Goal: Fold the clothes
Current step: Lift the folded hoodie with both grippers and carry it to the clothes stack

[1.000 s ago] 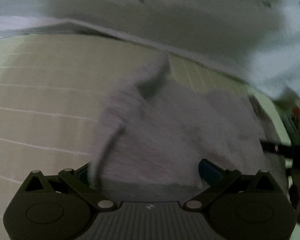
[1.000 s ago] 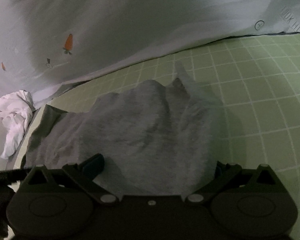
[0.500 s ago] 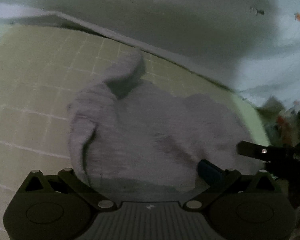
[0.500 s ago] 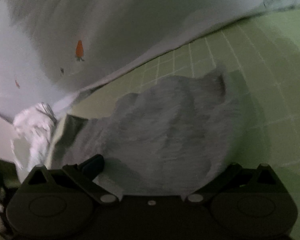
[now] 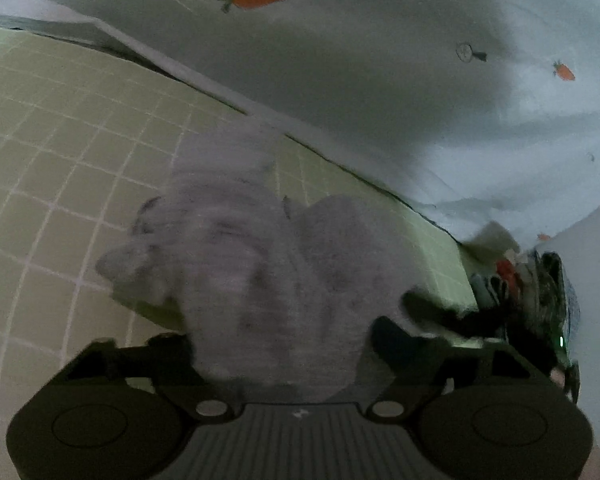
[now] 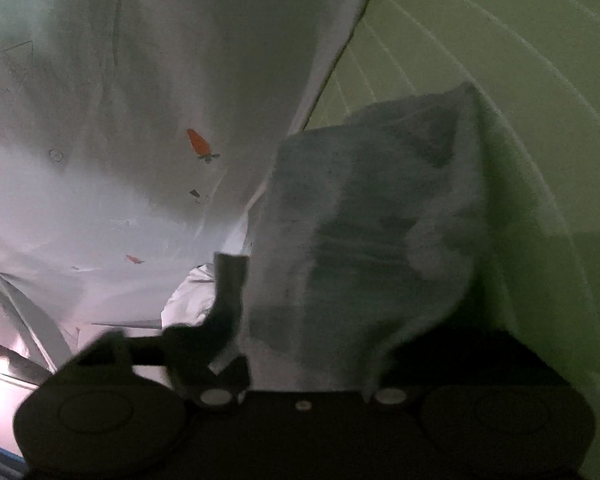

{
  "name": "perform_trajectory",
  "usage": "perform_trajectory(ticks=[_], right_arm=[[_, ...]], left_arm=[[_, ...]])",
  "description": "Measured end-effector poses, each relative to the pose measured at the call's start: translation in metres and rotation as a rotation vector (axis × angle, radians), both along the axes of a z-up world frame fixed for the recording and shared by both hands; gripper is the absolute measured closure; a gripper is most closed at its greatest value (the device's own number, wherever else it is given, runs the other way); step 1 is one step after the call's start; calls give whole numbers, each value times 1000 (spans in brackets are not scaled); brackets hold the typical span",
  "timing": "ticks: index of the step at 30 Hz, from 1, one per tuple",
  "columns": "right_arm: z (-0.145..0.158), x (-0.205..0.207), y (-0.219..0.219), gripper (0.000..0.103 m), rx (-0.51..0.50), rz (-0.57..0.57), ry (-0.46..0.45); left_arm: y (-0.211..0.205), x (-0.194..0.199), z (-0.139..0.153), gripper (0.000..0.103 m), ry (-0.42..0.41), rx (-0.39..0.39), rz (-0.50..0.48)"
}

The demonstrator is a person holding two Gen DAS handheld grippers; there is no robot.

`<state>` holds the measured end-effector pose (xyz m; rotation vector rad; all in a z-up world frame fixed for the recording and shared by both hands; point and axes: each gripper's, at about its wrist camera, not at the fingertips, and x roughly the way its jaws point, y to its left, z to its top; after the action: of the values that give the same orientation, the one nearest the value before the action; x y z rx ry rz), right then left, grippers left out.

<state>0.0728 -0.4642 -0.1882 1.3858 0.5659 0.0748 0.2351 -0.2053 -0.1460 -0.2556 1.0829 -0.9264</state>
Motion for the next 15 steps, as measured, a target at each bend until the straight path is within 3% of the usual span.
perform_trajectory(ticks=[2,4,10,15], right_arm=[[-3,-12,4,51,27,-44,9],[-3,-25,7,58,29,-69,17],[23,-61,16,68,-40,-60,-7],[53,-106,12,70,-95,-104,-68]], left_arm=[[4,-5,1,56,7,9,25],[6,-12,0,66,4,35,33],[20,-50,15,70,-5,37,30],[8,-88,38,70,-27,-30,-14]])
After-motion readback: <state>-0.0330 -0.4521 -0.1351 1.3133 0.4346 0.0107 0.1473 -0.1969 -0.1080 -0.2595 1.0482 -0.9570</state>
